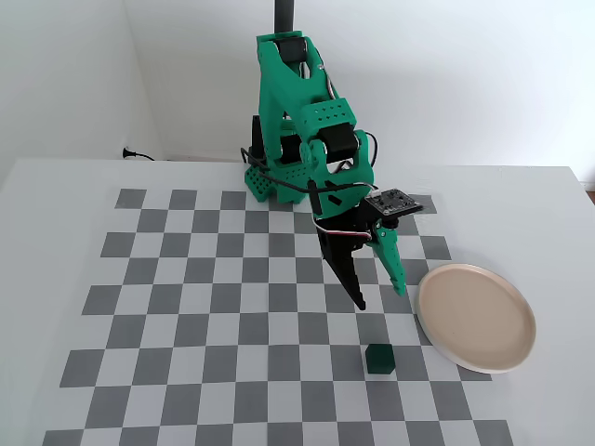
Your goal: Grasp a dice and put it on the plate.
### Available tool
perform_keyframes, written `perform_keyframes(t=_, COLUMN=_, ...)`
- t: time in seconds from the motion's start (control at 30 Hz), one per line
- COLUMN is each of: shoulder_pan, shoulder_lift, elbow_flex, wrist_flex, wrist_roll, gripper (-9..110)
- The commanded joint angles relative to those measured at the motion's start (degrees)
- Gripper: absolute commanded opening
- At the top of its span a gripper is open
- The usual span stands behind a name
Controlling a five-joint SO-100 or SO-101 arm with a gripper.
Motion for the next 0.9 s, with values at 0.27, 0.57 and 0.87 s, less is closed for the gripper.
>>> perform_keyframes(t=0.27, shoulder_pan=-1.3, shoulder_lift=-15.4, elbow_flex=-15.7, wrist_flex=-3.2, wrist_roll=2.9, gripper=20)
perform_keyframes(t=0.57, shoulder_pan=-0.9, shoulder_lift=-27.4, elbow_flex=-23.3, wrist_flex=-4.6, wrist_roll=4.7, gripper=20)
perform_keyframes(t=0.87, shoulder_pan=-1.2, shoulder_lift=-32.2, elbow_flex=-23.8, wrist_flex=-5.6, wrist_roll=5.1, gripper=19)
